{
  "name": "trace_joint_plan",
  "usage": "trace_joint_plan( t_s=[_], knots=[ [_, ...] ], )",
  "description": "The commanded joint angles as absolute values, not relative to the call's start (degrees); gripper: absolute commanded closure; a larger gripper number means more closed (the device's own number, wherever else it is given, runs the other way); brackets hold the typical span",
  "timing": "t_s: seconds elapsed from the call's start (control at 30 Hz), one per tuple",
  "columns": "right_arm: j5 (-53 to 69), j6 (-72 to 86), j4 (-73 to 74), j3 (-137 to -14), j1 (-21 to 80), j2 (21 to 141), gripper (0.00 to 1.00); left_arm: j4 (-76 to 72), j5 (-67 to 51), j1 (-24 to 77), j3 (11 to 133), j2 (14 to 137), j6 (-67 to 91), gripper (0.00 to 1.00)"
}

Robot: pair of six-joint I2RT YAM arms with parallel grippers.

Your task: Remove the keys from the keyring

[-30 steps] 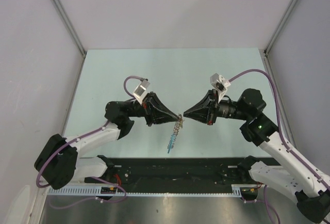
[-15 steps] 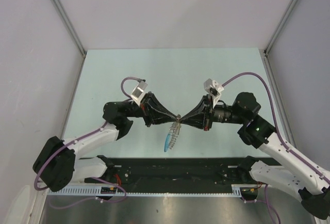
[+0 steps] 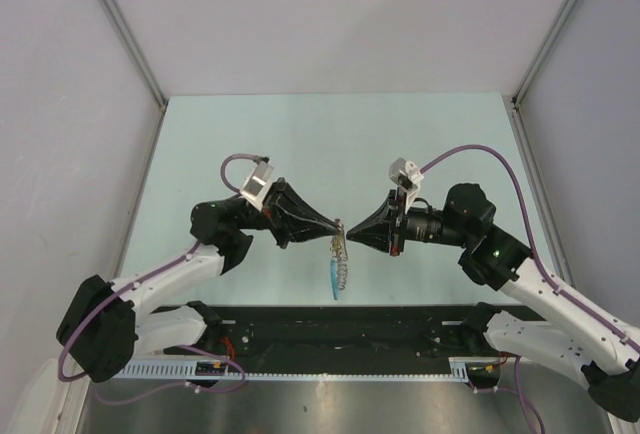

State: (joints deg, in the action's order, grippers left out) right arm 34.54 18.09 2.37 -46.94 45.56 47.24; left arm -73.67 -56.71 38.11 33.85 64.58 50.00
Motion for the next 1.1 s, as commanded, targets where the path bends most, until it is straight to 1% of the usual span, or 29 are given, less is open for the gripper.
trace_joint_plan(
  t_s=[0.0, 0.03, 0.2, 0.23, 0.33, 0.63, 0.83, 1.07],
  knots=[
    [32.7, 17.4, 0.61, -47.29, 45.88, 44.92, 0.9, -81.04, -54.58, 38.06, 34.54, 61.88, 48.08, 1.0],
    [32.61, 17.32, 0.62, -47.29, 45.88, 44.48, 0.85, -80.86, -54.58, 37.97, 34.63, 61.79, 47.99, 1.0],
    [32.43, 18.1, -3.77, -47.2, 46.05, 42.63, 0.77, -79.81, -54.14, 38.06, 34.45, 61.08, 47.81, 1.0],
    [32.26, 18.11, -4.39, -47.28, 46.14, 42.54, 0.73, -79.63, -54.23, 38.06, 34.45, 61.08, 47.81, 1.0],
    [32.08, 17.41, -6.32, -47.2, 46.93, 42.63, 0.7, -79.63, -53.7, 38.06, 34.37, 61.08, 47.9, 0.99],
    [29.62, 13.02, -11.69, -47.29, 50.36, 44.3, 0.69, -79.72, -53.53, 37.97, 34.1, 61.08, 48.52, 1.0],
    [27.78, 10.81, -12.22, -47.29, 52.03, 45.09, 0.74, -79.54, -53.44, 37.97, 33.93, 61.0, 48.87, 0.99],
    [26.11, 8.62, -11.95, -47.28, 53.26, 46.05, 0.75, -79.45, -53.61, 38.06, 34.45, 61.43, 49.39, 1.0]
  ],
)
